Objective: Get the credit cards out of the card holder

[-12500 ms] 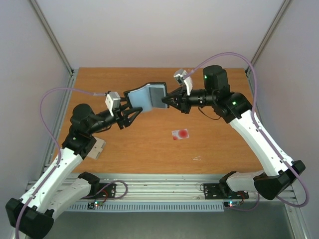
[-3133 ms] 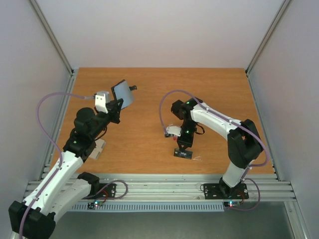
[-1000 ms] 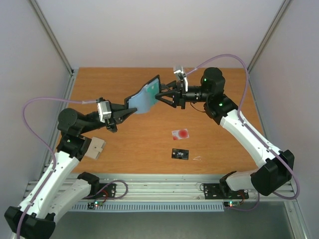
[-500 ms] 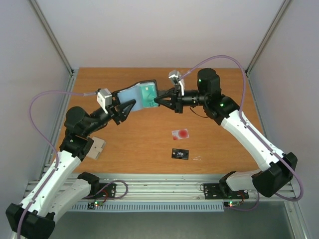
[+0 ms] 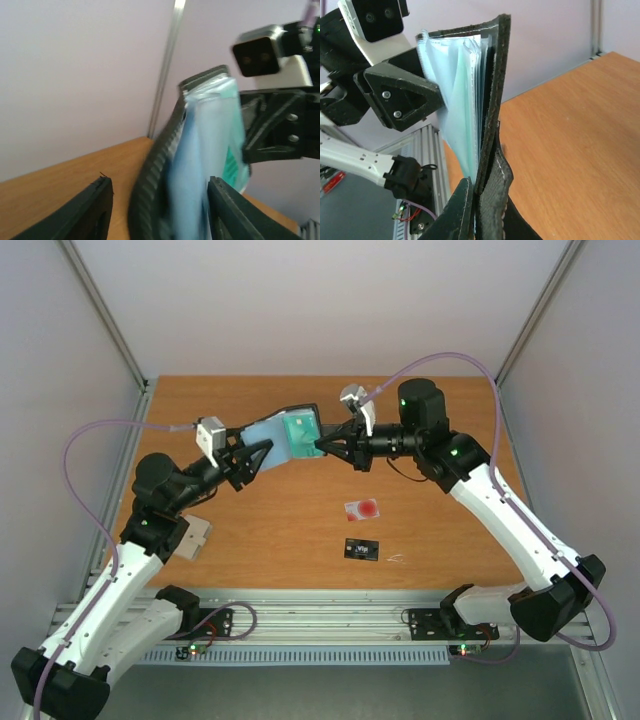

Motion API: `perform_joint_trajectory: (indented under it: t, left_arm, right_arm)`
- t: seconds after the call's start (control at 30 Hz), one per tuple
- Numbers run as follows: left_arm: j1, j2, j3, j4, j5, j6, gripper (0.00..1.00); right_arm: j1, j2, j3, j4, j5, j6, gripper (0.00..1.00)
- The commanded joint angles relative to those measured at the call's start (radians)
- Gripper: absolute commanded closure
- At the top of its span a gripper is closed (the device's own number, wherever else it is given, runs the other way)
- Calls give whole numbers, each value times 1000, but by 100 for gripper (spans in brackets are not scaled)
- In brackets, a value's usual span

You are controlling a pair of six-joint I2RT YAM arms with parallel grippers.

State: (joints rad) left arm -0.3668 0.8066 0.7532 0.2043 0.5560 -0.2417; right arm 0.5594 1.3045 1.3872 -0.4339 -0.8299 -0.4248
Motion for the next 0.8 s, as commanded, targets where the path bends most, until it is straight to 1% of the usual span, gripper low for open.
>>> perform_joint_trajectory:
  t: [0.0,0.03,0.1,0.17,0.2,0.27,0.33,0.4,0.43,0.47,0.5,0.57,0.63,0.7,0.77]
  left_arm:
    - [9,-3,15,-8,-313,-4,46]
    - [14,1,16,-19,-405,-3,44]
    - [26,6,17,-41,-534,3,44]
    - [34,6,15,-54,-552,28,44]
    - [34,5,15,-57,-525,43,46]
    - [34,6,15,-50,-425,64,50]
    - [34,11,20,-34,-291,39,57]
    - [32,21,27,-4,-127,-3,60]
    - [26,28,31,15,-15,-42,61]
    - [18,38,35,31,55,-67,61]
    - [7,48,37,36,104,-96,60]
    - [-7,74,41,16,177,-136,59]
    - [-12,91,35,-3,178,-162,62]
    - [-8,88,27,3,119,-192,64]
    - [7,83,22,11,71,-230,66]
  right_arm:
    - [-30,9,93,-66,133,86,99]
    - [-35,18,109,-91,190,117,99]
    - [-37,39,146,-166,334,161,99]
    - [-37,73,211,-275,482,207,99]
    - [-34,94,243,-326,540,227,99]
    - [-6,130,288,-400,631,246,99]
    - [43,150,309,-423,726,249,99]
    - [94,165,328,-424,793,246,99]
    - [116,172,335,-414,800,240,99]
    - [132,178,338,-399,787,235,99]
    - [143,183,339,-371,760,231,99]
    - [153,186,334,-322,659,220,99]
    - [157,182,326,-274,554,191,99]
    - [157,158,293,-208,449,159,99]
    - [157,123,238,-146,376,130,99]
